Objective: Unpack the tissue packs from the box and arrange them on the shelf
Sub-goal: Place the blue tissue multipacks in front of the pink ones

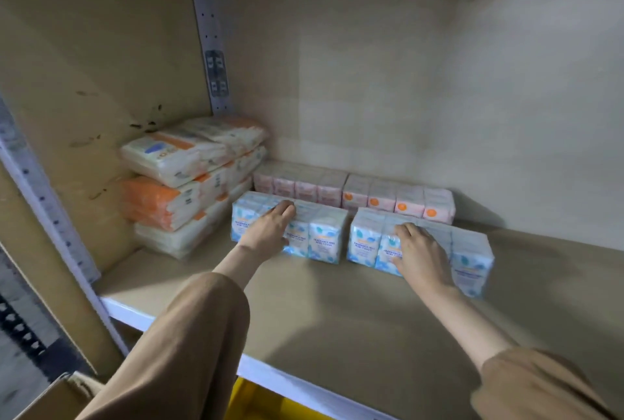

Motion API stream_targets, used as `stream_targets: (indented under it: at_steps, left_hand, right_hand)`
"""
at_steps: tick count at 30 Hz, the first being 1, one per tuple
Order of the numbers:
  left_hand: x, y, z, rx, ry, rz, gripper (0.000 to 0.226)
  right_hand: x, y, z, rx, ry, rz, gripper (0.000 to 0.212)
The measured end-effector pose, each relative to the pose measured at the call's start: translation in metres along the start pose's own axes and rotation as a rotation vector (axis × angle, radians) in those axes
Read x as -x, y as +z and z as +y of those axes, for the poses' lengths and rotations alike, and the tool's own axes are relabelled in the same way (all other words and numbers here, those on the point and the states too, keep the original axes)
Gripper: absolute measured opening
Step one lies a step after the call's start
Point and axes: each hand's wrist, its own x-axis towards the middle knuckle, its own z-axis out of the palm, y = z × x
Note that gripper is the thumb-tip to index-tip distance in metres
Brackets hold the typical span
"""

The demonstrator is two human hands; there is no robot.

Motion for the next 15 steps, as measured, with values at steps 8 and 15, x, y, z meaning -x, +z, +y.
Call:
stream_targets:
  at_steps: [8,15]
  left_hand:
    - [-0.046,0.010,-0.023,0.047,0.024,0.039,0.052]
    - [-0.061,0.014,-0.033,0.092,0.038,0.038,0.045]
  right_hand:
    - [-0.041,0.023,-0.013,-0.008,-0.006,0.014,0.047]
    - [-0.052,0.029,-0.017,0.062,-0.015,0.022,0.053]
